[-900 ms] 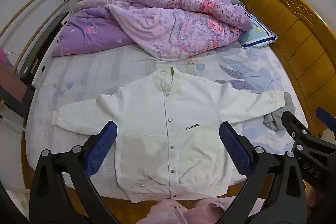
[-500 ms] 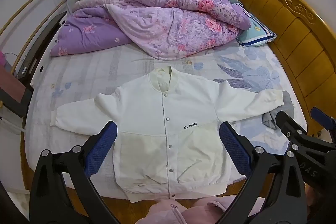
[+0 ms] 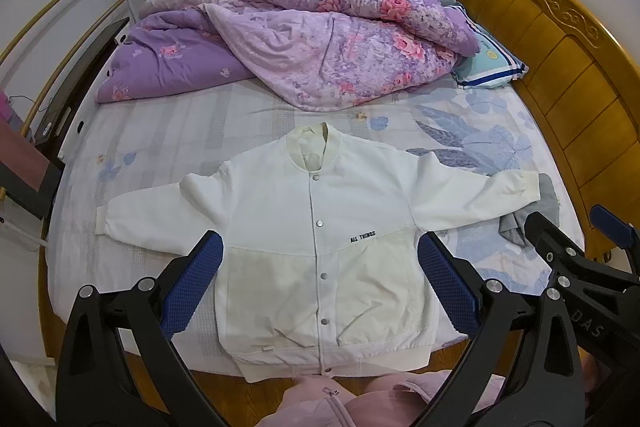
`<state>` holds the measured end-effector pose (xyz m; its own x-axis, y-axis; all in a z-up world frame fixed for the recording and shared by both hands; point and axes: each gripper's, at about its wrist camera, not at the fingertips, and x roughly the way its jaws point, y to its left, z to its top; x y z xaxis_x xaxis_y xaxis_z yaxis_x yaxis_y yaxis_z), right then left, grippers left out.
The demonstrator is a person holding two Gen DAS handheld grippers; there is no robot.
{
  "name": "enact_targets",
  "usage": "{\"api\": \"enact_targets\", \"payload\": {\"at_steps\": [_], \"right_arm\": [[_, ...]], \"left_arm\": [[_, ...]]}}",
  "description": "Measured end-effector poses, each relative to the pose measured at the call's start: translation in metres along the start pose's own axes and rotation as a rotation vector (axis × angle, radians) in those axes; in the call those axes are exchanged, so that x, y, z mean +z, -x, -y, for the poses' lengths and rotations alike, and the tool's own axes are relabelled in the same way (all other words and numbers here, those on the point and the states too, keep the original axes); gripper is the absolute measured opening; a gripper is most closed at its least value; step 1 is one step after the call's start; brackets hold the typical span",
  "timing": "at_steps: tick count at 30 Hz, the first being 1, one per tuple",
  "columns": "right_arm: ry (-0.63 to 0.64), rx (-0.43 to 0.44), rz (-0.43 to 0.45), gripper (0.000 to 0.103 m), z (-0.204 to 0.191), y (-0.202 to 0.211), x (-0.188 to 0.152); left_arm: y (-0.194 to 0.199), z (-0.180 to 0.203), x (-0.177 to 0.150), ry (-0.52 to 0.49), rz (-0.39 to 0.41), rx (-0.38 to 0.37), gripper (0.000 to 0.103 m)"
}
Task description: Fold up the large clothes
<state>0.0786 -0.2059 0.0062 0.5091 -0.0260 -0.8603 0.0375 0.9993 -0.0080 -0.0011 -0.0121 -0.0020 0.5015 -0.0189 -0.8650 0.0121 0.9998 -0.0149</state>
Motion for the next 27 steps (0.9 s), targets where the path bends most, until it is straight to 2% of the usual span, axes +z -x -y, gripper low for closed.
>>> {"api": "enact_targets", "payload": {"at_steps": [27], "right_arm": [[-0.001, 0.004, -0.003, 0.096, -0.002, 0.003, 0.001]], "left_arm": [[0.001, -0.012, 0.0, 0.005, 0.005, -0.002, 0.098]]}}
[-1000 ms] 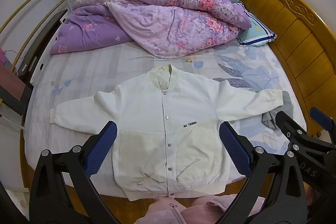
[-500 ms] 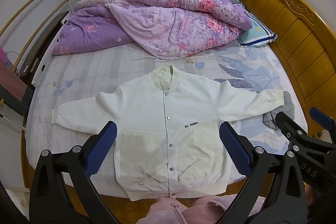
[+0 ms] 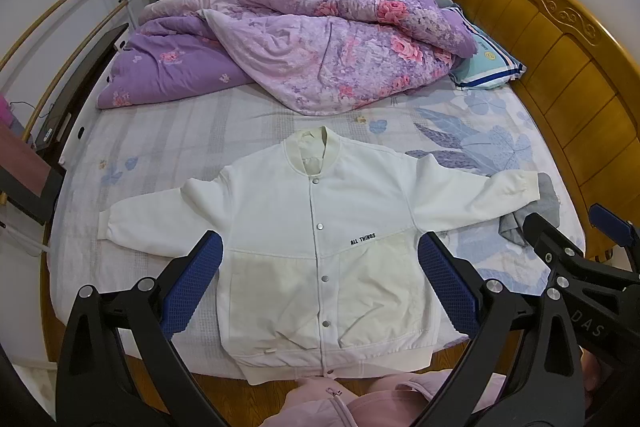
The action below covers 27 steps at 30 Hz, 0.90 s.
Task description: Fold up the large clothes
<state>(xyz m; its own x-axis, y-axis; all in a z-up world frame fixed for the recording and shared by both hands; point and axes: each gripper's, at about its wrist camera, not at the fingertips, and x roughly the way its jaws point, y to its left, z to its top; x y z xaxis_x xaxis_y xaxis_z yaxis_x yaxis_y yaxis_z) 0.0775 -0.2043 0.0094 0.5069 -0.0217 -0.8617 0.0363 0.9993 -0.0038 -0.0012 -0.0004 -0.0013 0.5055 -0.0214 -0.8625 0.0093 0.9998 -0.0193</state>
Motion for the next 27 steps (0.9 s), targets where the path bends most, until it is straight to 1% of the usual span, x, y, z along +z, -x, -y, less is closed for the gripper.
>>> {"api": "enact_targets", "payload": {"at_steps": [16, 27], "right_arm": [[-0.001, 0.0, -0.01, 0.096, 0.003, -0.0015, -0.0049], [-0.003, 0.001, -0.018, 0.096, 0.0036, -0.0031, -0.0087]], "left_arm": [[0.0013, 0.0022, -0.0004, -0.003, -0.003, -0.004, 0.098], [-0.006, 0.0039, -0.0064, -0.004, -0.007, -0.007, 0.098]]}}
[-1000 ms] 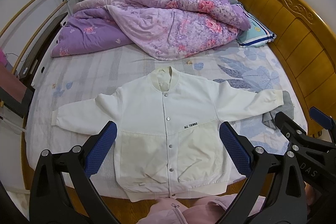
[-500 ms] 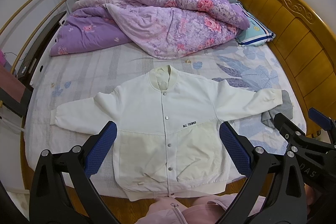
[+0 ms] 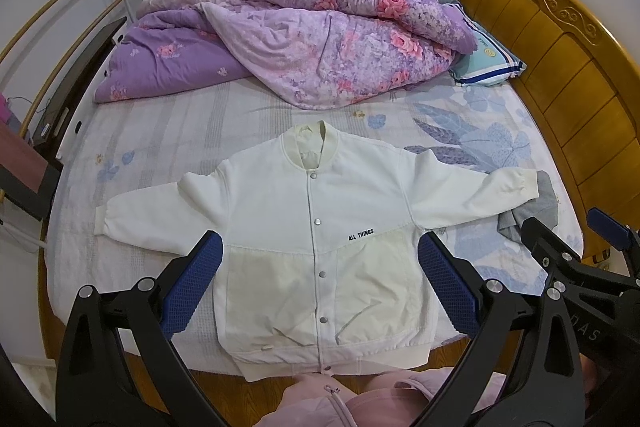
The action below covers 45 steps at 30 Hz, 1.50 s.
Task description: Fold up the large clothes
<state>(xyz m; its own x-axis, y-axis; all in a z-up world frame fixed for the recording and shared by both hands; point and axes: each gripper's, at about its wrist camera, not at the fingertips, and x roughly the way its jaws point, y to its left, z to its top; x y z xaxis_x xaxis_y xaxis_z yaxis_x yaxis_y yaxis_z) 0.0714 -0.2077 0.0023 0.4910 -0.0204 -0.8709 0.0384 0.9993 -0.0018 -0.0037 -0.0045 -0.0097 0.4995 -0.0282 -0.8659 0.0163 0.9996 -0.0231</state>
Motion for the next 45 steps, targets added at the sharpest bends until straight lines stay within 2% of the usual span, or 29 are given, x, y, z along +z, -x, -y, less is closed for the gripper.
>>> {"api": "enact_targets", "payload": {"at_steps": [14, 20, 27, 32, 37, 45], "right_arm": [[0.003, 0.004, -0.014, 0.096, 0.001, -0.007, 0.0], [0.019, 0.039, -0.029, 0.096, -0.001, -0.01, 0.003], [0.07, 0.135, -0.057, 0.096, -0.01, -0.015, 0.008], [0.137, 0.214, -0.082, 0.096, -0.025, -0.021, 0.007], [0.219, 0.359, -0.133, 0.096, -0.046, -0.031, 0.0], [0.284, 0.548, -0.2, 0.096, -0.076, -0.046, -0.015]], "left_arm": [[-0.002, 0.0, -0.001, 0.004, -0.002, 0.002, 0.098], [-0.004, -0.005, -0.011, 0.029, -0.008, 0.005, 0.098], [0.003, -0.021, -0.02, 0.115, -0.019, 0.037, 0.098], [0.007, -0.035, -0.034, 0.199, -0.037, 0.1, 0.098], [0.012, -0.056, -0.048, 0.303, -0.051, 0.145, 0.098], [0.019, -0.099, -0.081, 0.45, -0.107, 0.282, 0.098]]}}
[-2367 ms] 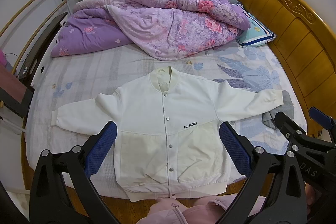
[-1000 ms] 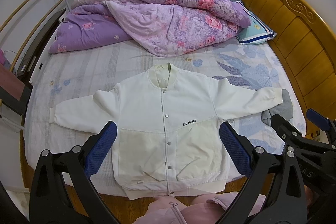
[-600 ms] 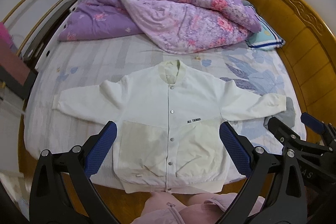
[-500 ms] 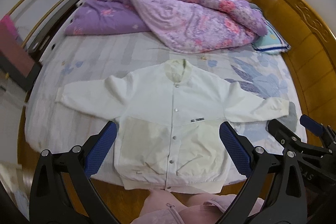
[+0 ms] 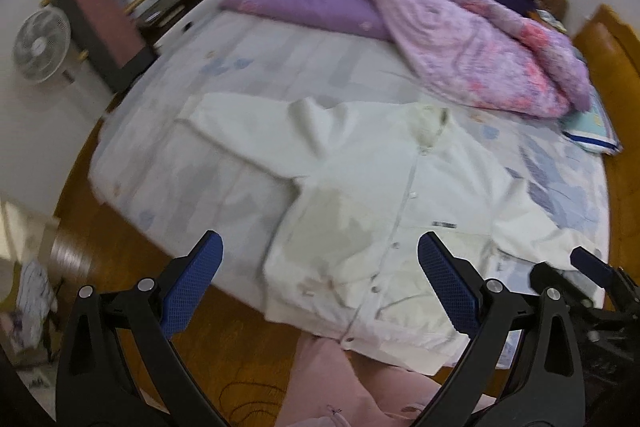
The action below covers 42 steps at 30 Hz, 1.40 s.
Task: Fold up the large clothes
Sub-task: 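Move the left tool to the jacket sleeve cuff nearest it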
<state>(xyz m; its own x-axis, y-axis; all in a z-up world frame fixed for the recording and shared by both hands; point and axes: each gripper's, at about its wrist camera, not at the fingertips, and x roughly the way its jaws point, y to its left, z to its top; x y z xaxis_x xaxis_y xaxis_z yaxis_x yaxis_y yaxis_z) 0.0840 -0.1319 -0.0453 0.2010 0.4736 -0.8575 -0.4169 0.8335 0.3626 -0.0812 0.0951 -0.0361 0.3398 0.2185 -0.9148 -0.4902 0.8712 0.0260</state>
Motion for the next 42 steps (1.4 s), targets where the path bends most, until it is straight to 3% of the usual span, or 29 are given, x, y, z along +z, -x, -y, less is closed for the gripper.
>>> {"api": "enact_targets", "payload": {"at_steps": [7, 11, 14, 21, 27, 31, 33, 36, 42], "right_arm": [[0.103, -0.004, 0.019, 0.092, -0.031, -0.033, 0.013], [0.133, -0.009, 0.027, 0.092, -0.052, -0.064, 0.03], [0.108, 0.002, 0.058, 0.092, -0.064, -0.088, 0.044], [-0.044, -0.014, 0.076, 0.092, -0.082, -0.167, 0.089], [-0.078, -0.106, 0.044, 0.092, -0.09, -0.251, 0.12], [-0.058, -0.178, -0.009, 0.091, -0.088, -0.302, 0.124], [-0.051, -0.209, -0.03, 0.091, -0.086, -0.322, 0.122], [-0.076, -0.207, -0.084, 0.091, -0.085, -0.35, 0.123], [-0.092, -0.206, -0.15, 0.091, -0.091, -0.386, 0.119]], "left_arm": [[-0.027, -0.058, 0.003, 0.115, -0.036, -0.016, 0.098], [-0.059, -0.083, 0.025, 0.099, -0.059, 0.004, 0.098], [-0.09, -0.104, 0.048, 0.064, -0.049, -0.055, 0.098], [-0.191, -0.165, 0.116, 0.095, -0.098, -0.18, 0.098], [-0.295, -0.218, 0.162, 0.13, -0.125, -0.122, 0.098], [-0.384, -0.268, 0.18, 0.269, -0.228, -0.102, 0.098], [-0.414, -0.292, 0.18, 0.333, -0.231, -0.114, 0.098], [-0.466, -0.323, 0.182, 0.407, -0.29, -0.062, 0.098], [-0.515, -0.37, 0.193, 0.579, -0.263, -0.131, 0.098]]}}
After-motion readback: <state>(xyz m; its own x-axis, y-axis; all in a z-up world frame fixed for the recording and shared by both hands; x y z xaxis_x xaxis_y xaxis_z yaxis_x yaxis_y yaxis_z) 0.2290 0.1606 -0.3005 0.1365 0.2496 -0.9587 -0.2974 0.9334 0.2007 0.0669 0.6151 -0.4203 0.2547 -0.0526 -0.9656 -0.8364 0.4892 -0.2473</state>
